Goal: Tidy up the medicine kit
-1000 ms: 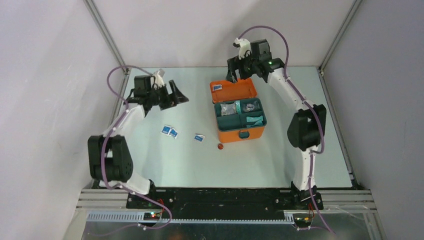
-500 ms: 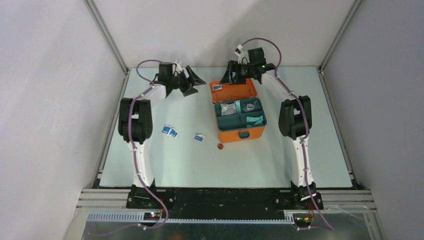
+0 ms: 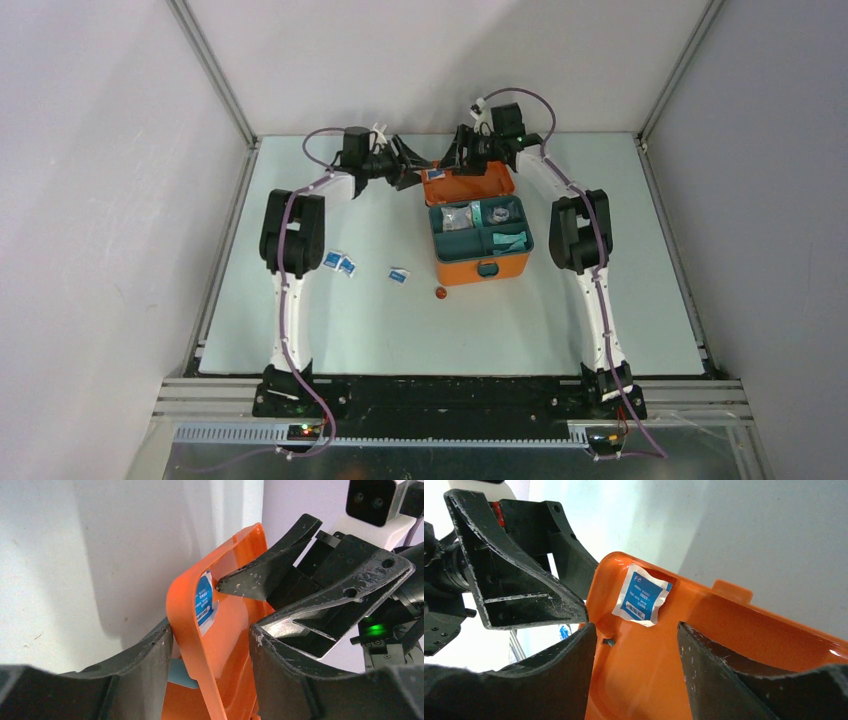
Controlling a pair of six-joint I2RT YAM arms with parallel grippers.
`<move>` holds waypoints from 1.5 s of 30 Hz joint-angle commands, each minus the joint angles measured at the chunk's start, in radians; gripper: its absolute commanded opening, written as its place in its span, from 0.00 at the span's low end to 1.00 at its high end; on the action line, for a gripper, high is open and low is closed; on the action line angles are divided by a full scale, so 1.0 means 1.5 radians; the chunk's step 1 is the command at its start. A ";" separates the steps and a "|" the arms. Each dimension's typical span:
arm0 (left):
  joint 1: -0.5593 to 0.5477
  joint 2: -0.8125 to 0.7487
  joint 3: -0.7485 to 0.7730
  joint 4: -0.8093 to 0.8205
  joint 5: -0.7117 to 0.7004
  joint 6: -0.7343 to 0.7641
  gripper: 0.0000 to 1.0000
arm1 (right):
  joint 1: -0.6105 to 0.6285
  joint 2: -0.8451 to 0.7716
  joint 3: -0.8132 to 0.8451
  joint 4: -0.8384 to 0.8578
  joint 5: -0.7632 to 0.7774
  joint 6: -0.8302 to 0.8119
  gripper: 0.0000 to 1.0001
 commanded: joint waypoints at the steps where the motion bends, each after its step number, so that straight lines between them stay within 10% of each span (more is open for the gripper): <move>1: -0.003 -0.013 -0.005 0.098 0.039 -0.051 0.61 | 0.014 0.012 0.033 0.010 -0.006 0.038 0.64; 22: -0.018 -0.020 -0.076 0.357 0.042 -0.285 0.67 | 0.039 0.068 0.073 0.023 -0.019 0.034 0.43; 28: -0.018 -0.025 -0.079 0.369 0.039 -0.295 0.67 | 0.043 0.070 0.076 0.004 -0.016 0.008 0.04; 37: -0.002 -0.042 -0.098 0.357 0.014 -0.241 0.83 | 0.028 -0.031 -0.016 0.017 -0.067 -0.016 0.00; 45: 0.031 -0.054 -0.055 0.132 -0.035 -0.049 1.00 | 0.013 -0.209 -0.174 0.091 -0.115 -0.013 0.00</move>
